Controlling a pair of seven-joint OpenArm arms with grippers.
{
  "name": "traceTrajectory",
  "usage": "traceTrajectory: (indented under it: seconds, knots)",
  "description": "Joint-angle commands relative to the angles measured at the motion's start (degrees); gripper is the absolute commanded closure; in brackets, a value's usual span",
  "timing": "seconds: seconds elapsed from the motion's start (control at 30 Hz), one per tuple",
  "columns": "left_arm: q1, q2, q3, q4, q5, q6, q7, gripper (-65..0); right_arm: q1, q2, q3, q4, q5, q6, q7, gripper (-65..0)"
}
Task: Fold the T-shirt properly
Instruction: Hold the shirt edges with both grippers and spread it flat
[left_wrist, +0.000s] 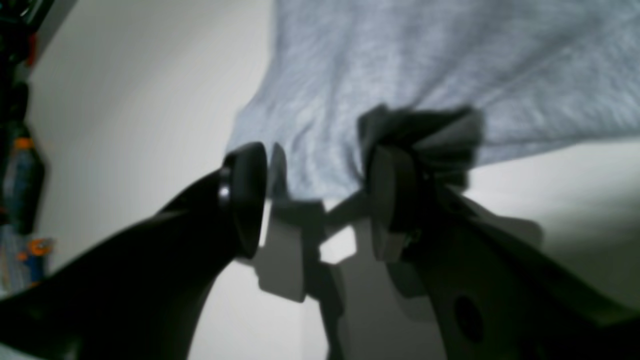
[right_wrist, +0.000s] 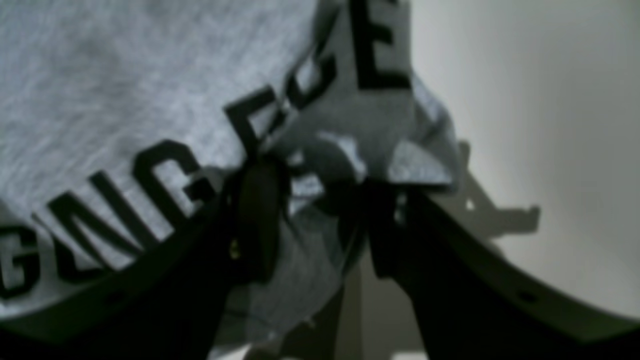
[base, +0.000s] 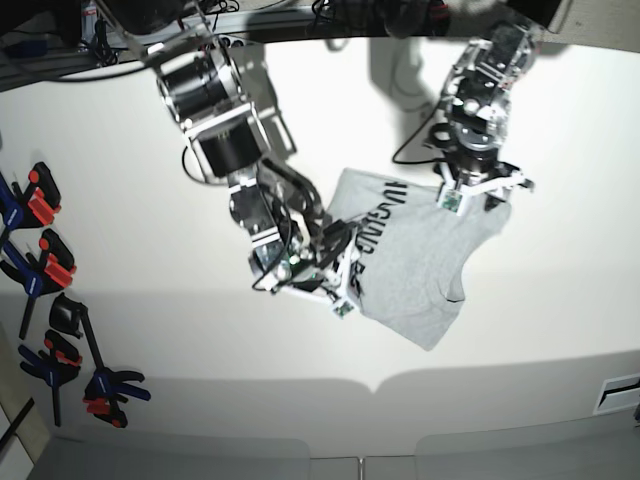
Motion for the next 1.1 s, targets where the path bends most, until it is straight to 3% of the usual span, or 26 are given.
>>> traceTrajectory:
  seconds: [0.0, 0.13, 0.4, 0.7, 0.87, 1.07]
  knots:
    - [-0.9, -1.3, -0.2, 0.6, 0.9, 1.0, 0.2, -30.5, -1.3, 0.4, -0.1, 2.0, -1.1, 0.0, -4.6, -23.1]
    - [-2.2, -3.4, -0.2, 0.6, 0.4, 1.1, -0.2, -30.5, -6.8, 0.4, -0.1, 12.8, -1.1, -0.8, -7.8, -21.7]
    - [-2.8, -3.4, -0.2, 0.6, 0.3, 1.1, -2.3, -30.5, -16.7, -0.2, -0.1, 30.9, 2.9, -4.6, -10.9, -21.7]
    - [-2.8, -3.4, -0.2, 0.6, 0.5, 1.0, -2.8, -30.5, -18.6, -3.9, 0.0, 45.3, 0.4, -6.1, -14.8, -21.8]
    - [-2.8, -3.4, -0.2, 0.6, 0.5, 1.0, -2.7, -30.5, -19.0, -4.6, 1.0, 45.5, -7.6, -6.1, -6.9, -21.8]
    - [-2.8, -3.4, -0.2, 0.6, 0.5, 1.1, -1.8, -30.5, -19.1, -4.6, 9.1, 34.9, -9.3, -4.3, -1.1, -21.8]
